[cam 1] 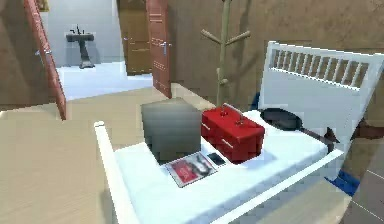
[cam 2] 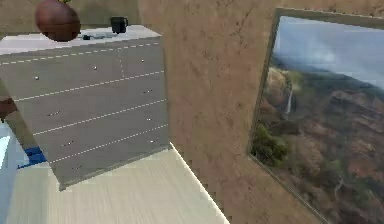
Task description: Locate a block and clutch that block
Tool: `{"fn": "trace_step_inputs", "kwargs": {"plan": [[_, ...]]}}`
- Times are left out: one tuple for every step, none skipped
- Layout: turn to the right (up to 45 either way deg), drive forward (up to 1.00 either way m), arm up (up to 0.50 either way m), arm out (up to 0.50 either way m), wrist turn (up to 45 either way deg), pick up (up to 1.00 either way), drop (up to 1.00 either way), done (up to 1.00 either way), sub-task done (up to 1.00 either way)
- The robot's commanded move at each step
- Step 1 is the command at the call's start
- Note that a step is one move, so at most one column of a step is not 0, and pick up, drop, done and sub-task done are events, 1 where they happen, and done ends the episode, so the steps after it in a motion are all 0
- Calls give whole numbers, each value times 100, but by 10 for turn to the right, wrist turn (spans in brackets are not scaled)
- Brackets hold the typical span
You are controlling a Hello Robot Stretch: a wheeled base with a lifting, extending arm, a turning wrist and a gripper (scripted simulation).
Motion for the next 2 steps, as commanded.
{"fn": "trace_step_inputs", "kwargs": {"plan": [[-450,0,0,0,0,0,0,0,0],[-450,0,0,0,0,0,0,0,0]]}}
